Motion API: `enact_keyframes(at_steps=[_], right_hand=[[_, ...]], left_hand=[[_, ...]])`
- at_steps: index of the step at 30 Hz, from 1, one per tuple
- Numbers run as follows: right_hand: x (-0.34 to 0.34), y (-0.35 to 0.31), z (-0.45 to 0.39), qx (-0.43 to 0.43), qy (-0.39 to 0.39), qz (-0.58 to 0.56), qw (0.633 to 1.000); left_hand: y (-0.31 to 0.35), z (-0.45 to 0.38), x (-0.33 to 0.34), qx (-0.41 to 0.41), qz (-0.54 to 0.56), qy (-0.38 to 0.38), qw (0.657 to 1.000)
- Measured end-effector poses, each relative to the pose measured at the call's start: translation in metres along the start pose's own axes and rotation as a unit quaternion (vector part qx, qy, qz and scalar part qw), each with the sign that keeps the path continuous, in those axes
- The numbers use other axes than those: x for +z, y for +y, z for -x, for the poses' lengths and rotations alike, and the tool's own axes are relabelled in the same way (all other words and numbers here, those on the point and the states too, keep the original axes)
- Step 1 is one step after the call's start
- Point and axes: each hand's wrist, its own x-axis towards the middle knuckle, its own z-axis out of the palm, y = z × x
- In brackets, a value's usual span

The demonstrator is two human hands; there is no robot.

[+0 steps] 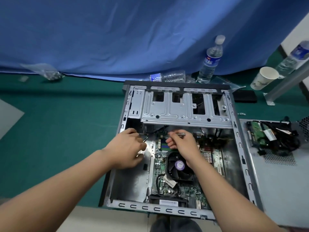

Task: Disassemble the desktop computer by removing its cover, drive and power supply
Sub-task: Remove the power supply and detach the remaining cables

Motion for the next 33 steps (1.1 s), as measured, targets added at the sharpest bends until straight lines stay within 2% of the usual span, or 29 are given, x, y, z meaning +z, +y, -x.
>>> enact_keyframes(at_steps=[7,12,27,33], right_hand=[[0.021,0.000,-0.036,0.069,0.024,0.111,0.991],[0.029,0.007,-0.045,0.051,0.091,0.085,0.991],[0.029,0.009,-0.051,0.018,0.055,0.163,0.985],[0.032,0.006,-0.051,-0.008,0.059,0.254,0.965]], left_hand=[[-0.007,-0.010,0.004,0.004,0.002,0.003,1.000],[-0.007,-0.010,0.008,0.001,0.014,0.021,1.000],[-0.006,-0.010,0.005,-0.008,0.011,0.011,1.000],[-0.006,-0.012,0.004,-0.014,0.005,0.001,1.000]])
